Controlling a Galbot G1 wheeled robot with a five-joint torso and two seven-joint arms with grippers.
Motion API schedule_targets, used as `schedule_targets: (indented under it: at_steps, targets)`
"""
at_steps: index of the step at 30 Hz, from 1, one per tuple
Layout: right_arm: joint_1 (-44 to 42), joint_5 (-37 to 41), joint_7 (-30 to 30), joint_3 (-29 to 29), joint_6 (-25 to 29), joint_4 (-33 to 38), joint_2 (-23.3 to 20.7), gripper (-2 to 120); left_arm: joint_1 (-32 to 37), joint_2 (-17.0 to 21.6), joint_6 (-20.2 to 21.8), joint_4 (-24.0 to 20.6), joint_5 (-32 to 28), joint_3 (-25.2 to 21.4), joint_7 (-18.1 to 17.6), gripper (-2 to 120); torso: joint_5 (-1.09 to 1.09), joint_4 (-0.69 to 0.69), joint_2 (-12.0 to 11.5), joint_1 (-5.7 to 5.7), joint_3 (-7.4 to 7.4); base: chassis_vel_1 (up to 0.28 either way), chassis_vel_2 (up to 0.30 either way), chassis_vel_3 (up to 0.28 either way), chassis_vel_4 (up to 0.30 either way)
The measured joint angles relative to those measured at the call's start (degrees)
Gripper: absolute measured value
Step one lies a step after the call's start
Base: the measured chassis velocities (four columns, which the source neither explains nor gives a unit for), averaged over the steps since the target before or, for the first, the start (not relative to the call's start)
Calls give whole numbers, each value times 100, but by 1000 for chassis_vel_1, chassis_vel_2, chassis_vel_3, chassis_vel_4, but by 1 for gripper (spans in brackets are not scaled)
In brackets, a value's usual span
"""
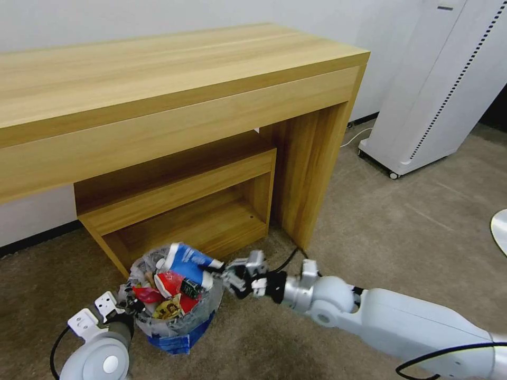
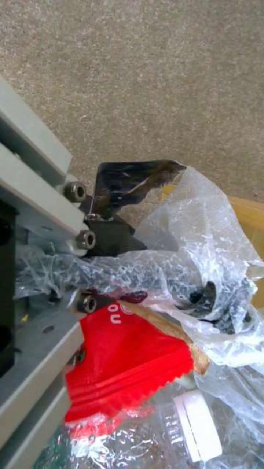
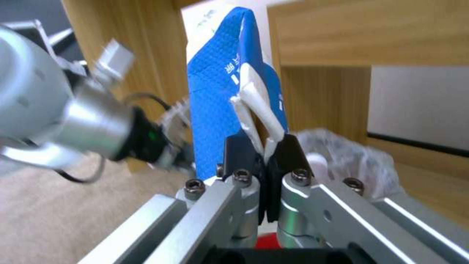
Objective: Pick up the trash bin and place the garbage on the floor into it.
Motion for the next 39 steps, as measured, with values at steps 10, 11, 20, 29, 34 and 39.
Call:
schedule_targets:
  at_steps: [10, 11, 20, 29, 34, 39]
  targets:
    - [-17, -307, 320, -201, -161, -391, 231, 0, 140, -42, 9, -289, 2, 24, 13, 0, 1, -1, 0, 0, 0, 0, 0, 0, 0]
    - [-30, -329, 390, -231, -186, -436, 284, 0, 160, -50, 11, -318, 17, 33, 13, 0, 1, -1, 0, 0, 0, 0, 0, 0, 0]
    - [185, -415, 555, -481, -230, -684, 536, 0, 212, -141, 20, -388, 109, 67, 57, 0, 0, -1, 0, 0, 0, 0, 0, 0, 0]
    - [433, -283, 602, -513, -267, -604, 649, 0, 229, -185, 18, -387, 175, 73, 98, 0, 0, -1, 0, 0, 0, 0, 0, 0, 0]
    - [496, -304, 671, -609, -318, -726, 721, 0, 248, -208, 16, -400, 196, 73, 101, 0, 0, -1, 0, 0, 0, 0, 0, 0, 0]
    - [567, -366, 921, -783, -435, -1146, 988, 0, 299, -239, 15, -467, 240, 90, 122, 0, 1, -1, 0, 0, 0, 0, 0, 0, 0]
